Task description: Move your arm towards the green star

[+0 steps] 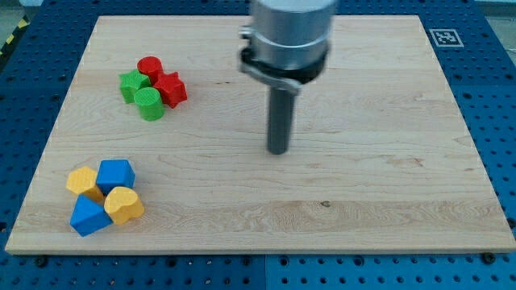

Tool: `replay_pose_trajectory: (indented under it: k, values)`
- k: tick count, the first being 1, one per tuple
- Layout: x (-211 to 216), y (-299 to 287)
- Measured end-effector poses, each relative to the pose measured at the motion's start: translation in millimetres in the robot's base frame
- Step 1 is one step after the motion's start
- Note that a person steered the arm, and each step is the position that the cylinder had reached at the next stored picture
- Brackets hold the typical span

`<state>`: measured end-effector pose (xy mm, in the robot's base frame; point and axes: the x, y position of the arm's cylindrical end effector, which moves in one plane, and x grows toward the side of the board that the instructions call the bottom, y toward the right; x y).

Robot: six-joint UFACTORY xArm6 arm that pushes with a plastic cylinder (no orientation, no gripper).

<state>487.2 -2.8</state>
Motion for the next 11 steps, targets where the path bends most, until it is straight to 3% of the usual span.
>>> replay_pose_trajectory:
  k: [2, 3, 4, 5, 6, 7, 8, 11]
  values:
    - [-6, -140]
    - [-15, -165]
    - [-73, -204]
    - [-101, -240]
    - [-106, -243]
    - [-153, -270]
    - [-164, -275]
    - [-108, -225]
